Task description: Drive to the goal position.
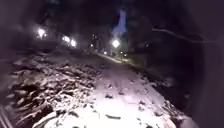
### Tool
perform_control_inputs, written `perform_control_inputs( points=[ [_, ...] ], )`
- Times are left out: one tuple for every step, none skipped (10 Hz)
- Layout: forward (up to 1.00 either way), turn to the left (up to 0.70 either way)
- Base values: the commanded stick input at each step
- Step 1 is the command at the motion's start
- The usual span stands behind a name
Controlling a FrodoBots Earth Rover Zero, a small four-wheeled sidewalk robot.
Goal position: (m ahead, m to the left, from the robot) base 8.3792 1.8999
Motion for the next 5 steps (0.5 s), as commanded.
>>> perform_control_inputs(
  points=[
    [0.7,0.0],
    [0.7,0.0],
    [0.7,0.0],
    [0.7,0.0],
    [0.7,0.0]
  ],
)
